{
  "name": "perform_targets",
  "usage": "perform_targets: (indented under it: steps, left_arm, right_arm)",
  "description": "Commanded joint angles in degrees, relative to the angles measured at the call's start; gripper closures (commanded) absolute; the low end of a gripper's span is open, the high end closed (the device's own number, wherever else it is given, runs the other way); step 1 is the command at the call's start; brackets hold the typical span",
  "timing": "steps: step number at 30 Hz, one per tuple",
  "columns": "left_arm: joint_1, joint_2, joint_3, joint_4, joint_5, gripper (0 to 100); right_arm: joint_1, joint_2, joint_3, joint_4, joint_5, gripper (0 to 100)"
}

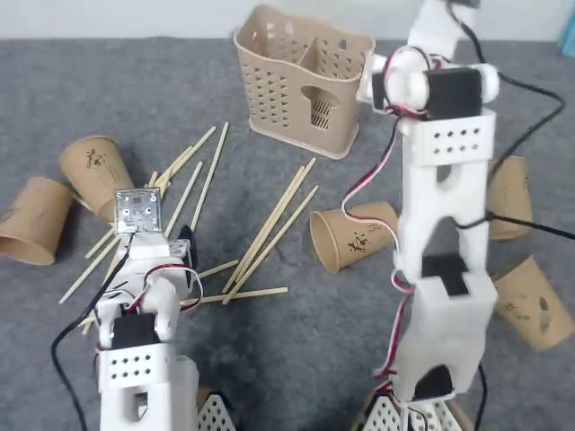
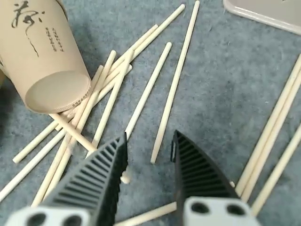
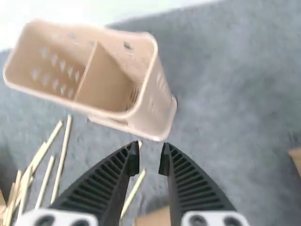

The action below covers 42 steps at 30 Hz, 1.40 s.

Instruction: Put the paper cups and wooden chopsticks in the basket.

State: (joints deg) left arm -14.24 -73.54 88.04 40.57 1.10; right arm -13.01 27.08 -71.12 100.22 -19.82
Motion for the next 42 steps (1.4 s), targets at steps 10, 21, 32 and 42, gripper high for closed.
perform_targets:
  steps: [10,21,32,42]
  left_arm:
    - [0.18,-0.79,-0.22,-1.49,-1.14,86]
    - [0.18,-0.79,-0.22,-1.49,-3.87,86]
    - [0.18,-0.79,-0.22,-1.49,-3.96,86]
    - [0.18,-0.79,-0.22,-1.49,-3.96,86]
  right_arm:
    - [-0.22,10.86,-9.85,-8.31,-0.53,85.1]
    - [-0.92,11.56,-9.58,-14.37,-0.53,85.1]
    - [-1.8,19.03,-7.82,-14.81,-0.62,85.3]
    - [-0.92,20.62,-8.09,-6.64,4.92,99.6]
